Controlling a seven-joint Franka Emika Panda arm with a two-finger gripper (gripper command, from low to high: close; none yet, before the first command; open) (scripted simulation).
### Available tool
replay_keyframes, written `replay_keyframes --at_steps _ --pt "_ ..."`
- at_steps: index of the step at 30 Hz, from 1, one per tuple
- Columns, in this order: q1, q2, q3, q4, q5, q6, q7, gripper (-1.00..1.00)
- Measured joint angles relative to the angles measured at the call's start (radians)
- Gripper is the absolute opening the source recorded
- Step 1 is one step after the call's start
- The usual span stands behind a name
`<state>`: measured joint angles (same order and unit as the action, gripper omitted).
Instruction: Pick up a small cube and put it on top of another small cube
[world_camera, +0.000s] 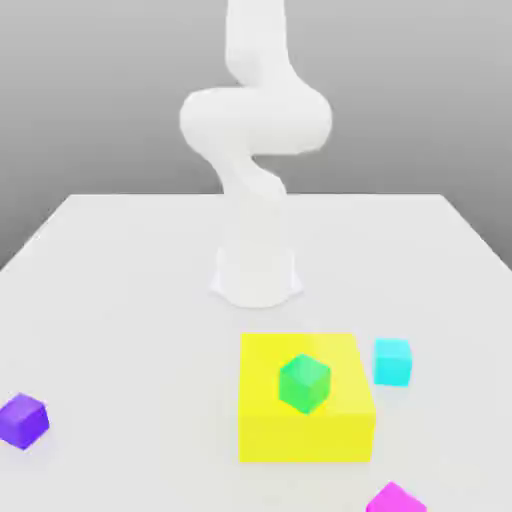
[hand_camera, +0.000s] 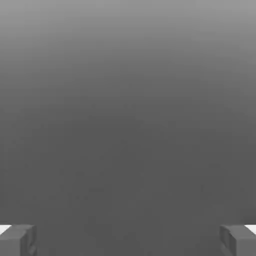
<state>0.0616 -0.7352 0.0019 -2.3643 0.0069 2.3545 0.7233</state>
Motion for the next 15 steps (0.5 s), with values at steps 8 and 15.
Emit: replay_keyframes --at_steps 8,15 --pt "0.224 0.253 0.024 -0.238 0.03 0.206 -0.298 0.0" --pt "0.422 0.502 0.069 -0.459 0.047 0.401 -0.577 0.0"
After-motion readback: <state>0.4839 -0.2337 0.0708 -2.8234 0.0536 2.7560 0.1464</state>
